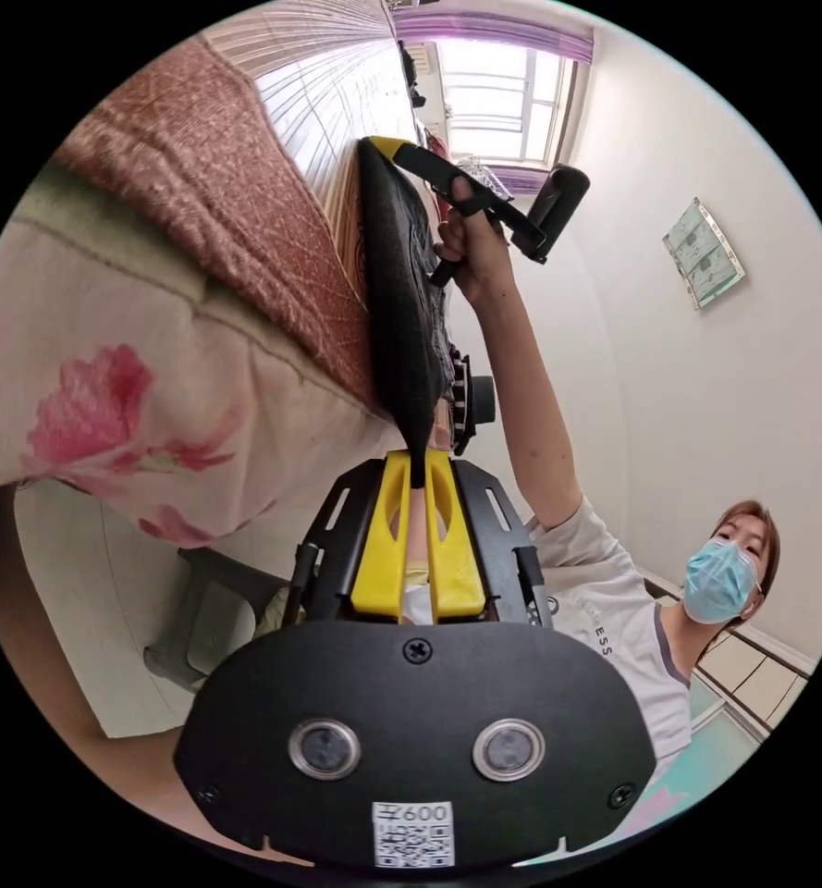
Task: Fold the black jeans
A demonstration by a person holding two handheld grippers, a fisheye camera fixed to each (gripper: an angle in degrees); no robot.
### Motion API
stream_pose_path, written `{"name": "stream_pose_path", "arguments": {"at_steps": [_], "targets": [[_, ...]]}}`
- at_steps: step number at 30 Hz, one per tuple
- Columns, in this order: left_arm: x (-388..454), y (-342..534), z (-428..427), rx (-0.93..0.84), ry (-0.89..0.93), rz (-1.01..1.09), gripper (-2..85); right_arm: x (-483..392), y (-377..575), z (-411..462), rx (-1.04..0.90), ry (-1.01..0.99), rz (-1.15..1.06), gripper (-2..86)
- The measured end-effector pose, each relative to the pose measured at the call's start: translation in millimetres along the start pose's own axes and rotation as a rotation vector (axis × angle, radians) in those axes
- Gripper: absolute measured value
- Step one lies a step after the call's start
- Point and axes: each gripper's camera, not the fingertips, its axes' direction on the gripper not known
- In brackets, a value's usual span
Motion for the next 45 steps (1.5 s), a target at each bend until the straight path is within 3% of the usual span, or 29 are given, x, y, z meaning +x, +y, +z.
{"name": "stream_pose_path", "arguments": {"at_steps": [4, 6, 8, 10, 12, 14, 16, 19, 21, 24, 25, 27, 29, 32, 34, 37, 41, 45], "targets": [[27, 43, 7, 0.021, 0.041, -0.021, 1.2, -12, 28, 2, 0.03, 0.051, -0.015, -0.8], [45, 64, 17, -0.054, 0.052, -0.001, 0.7, -24, 41, 2, 0.062, 0.218, -0.031, -0.8], [69, 87, 20, -0.036, -0.02, 0.017, 0.5, -39, 54, 10, 0.055, 0.406, -0.072, -0.8], [107, 102, 23, 0.053, -0.145, 0.066, 0.3, -36, 64, 4, 0.076, 0.397, -0.011, -0.8], [134, 103, 30, 0.13, -0.215, 0.096, 0.2, -30, 89, -24, 0.216, 0.377, 0.075, -0.8], [162, 98, 45, 0.203, -0.236, 0.139, 0.2, -29, 146, -82, 0.503, 0.332, 0.159, -0.8], [203, 81, 79, 0.269, -0.275, 0.23, 0.1, -31, 196, -122, 0.602, 0.276, 0.153, -0.8], [243, 49, 132, 0.262, -0.391, 0.313, 0.1, -34, 293, -174, 0.635, 0.314, 0.134, -0.8], [283, 11, 205, 0.188, -0.624, 0.452, 0.2, -33, 359, -197, 0.64, 0.457, 0.141, -0.7], [297, -31, 290, 0.148, -0.953, 0.475, 0.3, 3, 469, -231, 0.569, 0.728, 0.383, -0.2], [290, -48, 320, 0.046, -1.005, 0.459, 0.3, 29, 517, -249, 0.528, 0.772, 0.539, 0.4], [274, -56, 356, -0.06, -1.082, 0.452, 0.5, 68, 599, -281, 0.53, 0.751, 0.779, 1.3], [279, -37, 368, 0.014, -1.097, 0.491, 0.5, 93, 721, -319, 0.716, 0.715, 1.098, 1.0], [297, 2, 424, 0.007, -1.329, 0.655, 0.6, 105, 834, -335, 0.891, 0.656, 1.322, 2.5], [302, 21, 469, -0.014, -1.506, 0.764, 0.6, 120, 863, -330, 0.831, 0.595, 1.363, 5.1], [305, 18, 478, -0.001, -1.478, 0.725, 0.6, 147, 872, -311, 0.703, 0.519, 1.28, 7.7], [306, 16, 462, 0.01, -1.309, 0.641, 0.7, 163, 870, -298, 0.527, 0.706, 1.285, 7.5], [301, 26, 451, 0.05, -1.186, 0.592, 0.8, 171, 895, -298, 0.549, 0.706, 1.281, 5.5]]}}
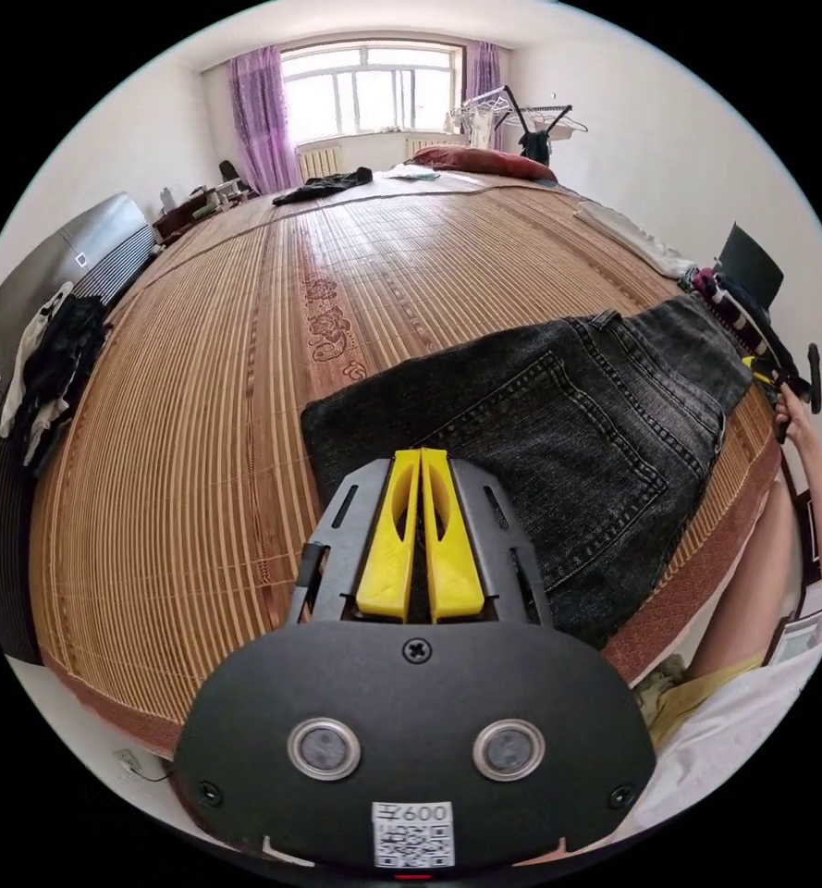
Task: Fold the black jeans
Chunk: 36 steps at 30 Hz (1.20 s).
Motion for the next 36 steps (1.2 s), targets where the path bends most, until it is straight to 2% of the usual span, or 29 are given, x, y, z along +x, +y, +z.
{"name": "stream_pose_path", "arguments": {"at_steps": [3, 10, 14, 18, 22, 26, 29, 36], "targets": [[1, 8, 0, 0.006, 0.041, -0.027, 0.8, 30, 1, 1, -0.001, -0.053, 0.05, 4.1], [23, 19, 5, 0.012, -0.015, 0.01, 0.8, 98, 20, -3, 0.103, -0.164, 0.222, 3.9], [17, 25, 10, 0.018, 0.025, -0.009, 0.8, 130, 18, -16, 0.125, -0.073, 0.379, 4.5], [10, 33, 18, 0.024, 0.056, -0.015, 0.8, 168, 13, -9, 0.089, -0.241, 0.443, 5.6], [19, 41, 25, 0.029, -0.003, 0.025, 0.8, 194, 4, 1, 0.038, -0.337, 0.498, 7.0], [28, 50, 33, 0.034, -0.065, 0.067, 0.7, 227, 6, 6, 0.049, -0.528, 0.639, 9.5], [32, 58, 41, 0.04, -0.105, 0.101, 0.6, 236, 5, 14, -0.017, -0.547, 0.655, 8.6], [40, 83, 64, 0.063, -0.228, 0.198, 0.3, 228, -7, 17, -0.025, -0.545, 0.668, 8.3]]}}
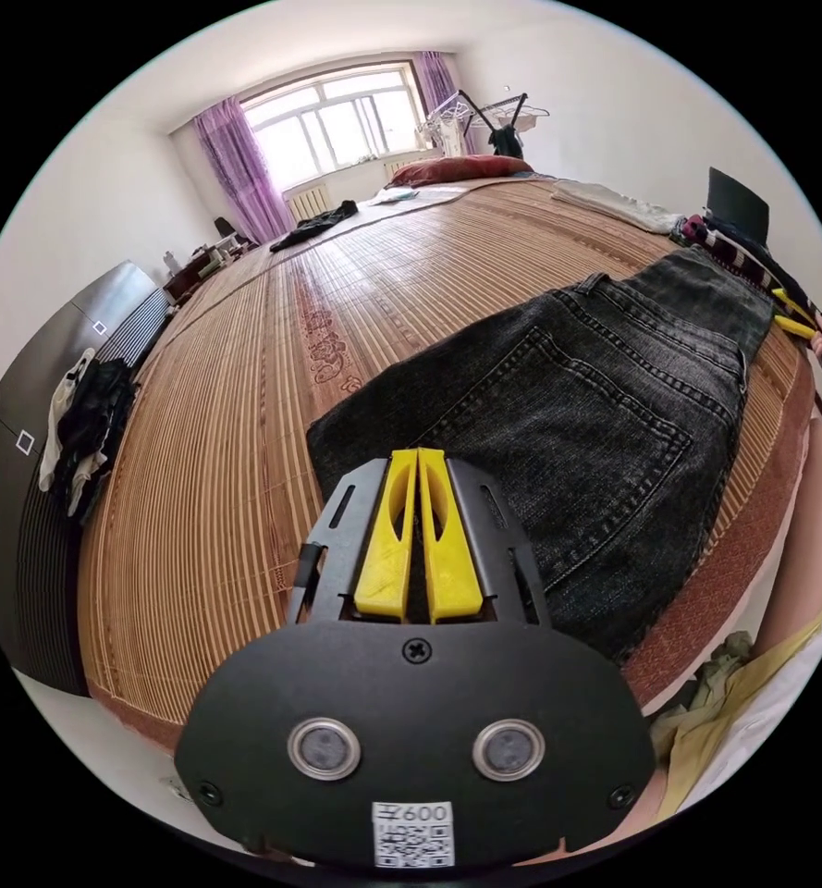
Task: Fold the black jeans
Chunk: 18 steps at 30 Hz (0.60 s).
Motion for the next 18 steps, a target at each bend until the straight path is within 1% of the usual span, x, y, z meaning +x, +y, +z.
{"name": "stream_pose_path", "arguments": {"at_steps": [4, 10, 12, 14, 15, 17, 18], "targets": [[3, 14, 13, 0.003, -0.058, 0.031, 0.2, -29, -6, 22, -0.07, 0.177, -0.16, 6.1], [-8, 35, 32, 0.009, -0.077, 0.039, 0.2, -46, 7, 31, -0.076, 0.194, -0.238, 1.8], [-22, 45, 40, 0.013, -0.053, 0.028, 0.3, -57, 17, 30, -0.051, 0.203, -0.281, 1.0], [-36, 55, 41, 0.018, -0.021, 0.011, 0.3, -77, 35, 25, 0.017, 0.179, -0.358, 0.3], [-46, 69, 36, 0.044, -0.01, 0.012, 0.3, -82, 40, 22, 0.04, 0.153, -0.374, 0.2], [-62, 110, 13, 0.187, -0.033, -0.017, 0.4, -103, 56, 17, 0.106, 0.03, -0.388, -0.2], [-73, 143, -8, 0.295, -0.053, -0.035, 0.5, -110, 60, 18, 0.112, 0.003, -0.399, -0.3]]}}
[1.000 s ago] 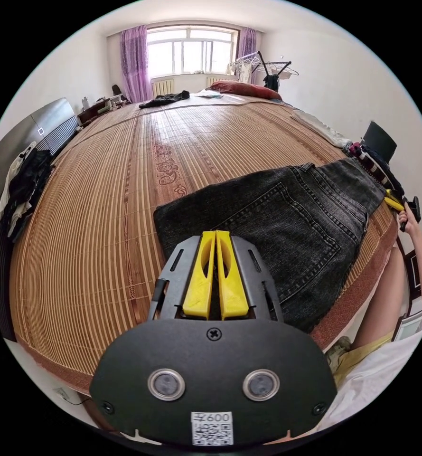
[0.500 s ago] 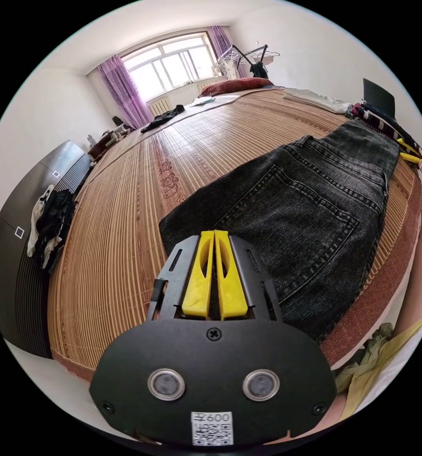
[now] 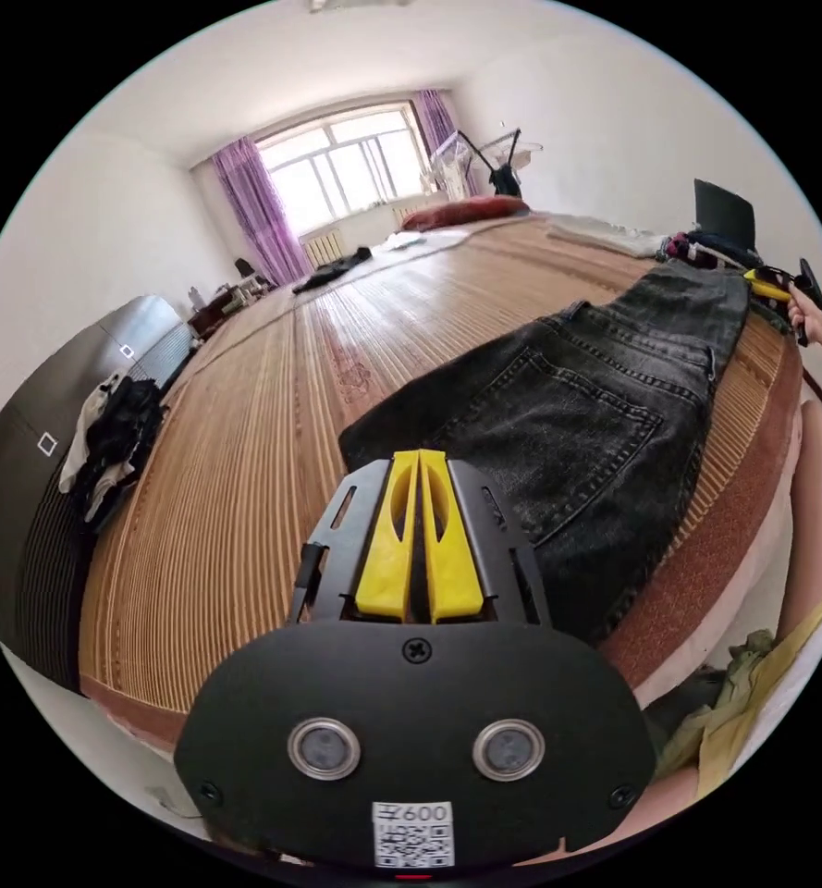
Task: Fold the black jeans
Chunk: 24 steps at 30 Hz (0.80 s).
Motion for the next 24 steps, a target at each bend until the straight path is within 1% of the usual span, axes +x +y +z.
{"name": "stream_pose_path", "arguments": {"at_steps": [1, 2, 3, 5, 6, 8, 9, 10, 11, 12, 14, 15, 17, 18, 20, 23, 24], "targets": [[-13, 26, -25, 0.068, -0.023, 0.001, 0.5, -21, 0, 5, -0.002, -0.041, -0.03, -0.4], [-20, 38, -35, 0.083, -0.036, 0.0, 0.5, -47, -1, 14, -0.012, -0.068, -0.07, -0.4], [-37, 61, -49, 0.084, -0.056, -0.012, 0.5, -61, -1, 19, -0.019, -0.084, -0.098, -0.4], [-65, 91, -59, 0.058, -0.06, -0.046, 0.5, -134, 5, 45, -0.046, -0.18, -0.221, -0.5], [-84, 113, -63, 0.068, -0.03, -0.082, 0.4, -154, 8, 52, -0.053, -0.212, -0.253, -0.5], [-115, 154, -66, 0.154, 0.049, -0.192, 0.4, -241, 35, 84, -0.1, -0.382, -0.393, -0.5], [-139, 172, -65, 0.181, 0.087, -0.31, 0.3, -264, 44, 93, -0.121, -0.429, -0.432, -0.5], [-150, 178, -66, 0.194, 0.105, -0.357, 0.3, -309, 66, 110, -0.169, -0.508, -0.495, -0.5], [-165, 192, -69, 0.255, 0.132, -0.382, 0.3, -352, 93, 129, -0.228, -0.571, -0.54, -0.5], [-177, 205, -70, 0.298, 0.118, -0.414, 0.3, -373, 108, 139, -0.26, -0.602, -0.566, -0.5], [-197, 220, -64, 0.282, 0.09, -0.5, 0.2, -443, 175, 178, -0.412, -0.71, -0.657, -0.5], [-209, 228, -58, 0.276, 0.111, -0.536, 0.2, -457, 194, 188, -0.455, -0.731, -0.669, -0.5], [-224, 238, -51, 0.29, 0.151, -0.574, 0.2, -495, 270, 236, -0.653, -0.76, -0.663, -0.4], [-231, 244, -45, 0.29, 0.163, -0.598, 0.1, -501, 290, 249, -0.712, -0.751, -0.657, -0.4], [-242, 252, -35, 0.267, 0.178, -0.627, 0.1, -512, 367, 290, -0.899, -0.661, -0.7, -0.4], [-255, 260, -23, 0.232, 0.194, -0.636, 0.2, -507, 446, 314, -1.051, -0.605, -0.703, -0.4], [-260, 262, -18, 0.227, 0.202, -0.637, 0.2, -505, 456, 315, -1.057, -0.595, -0.698, -0.5]]}}
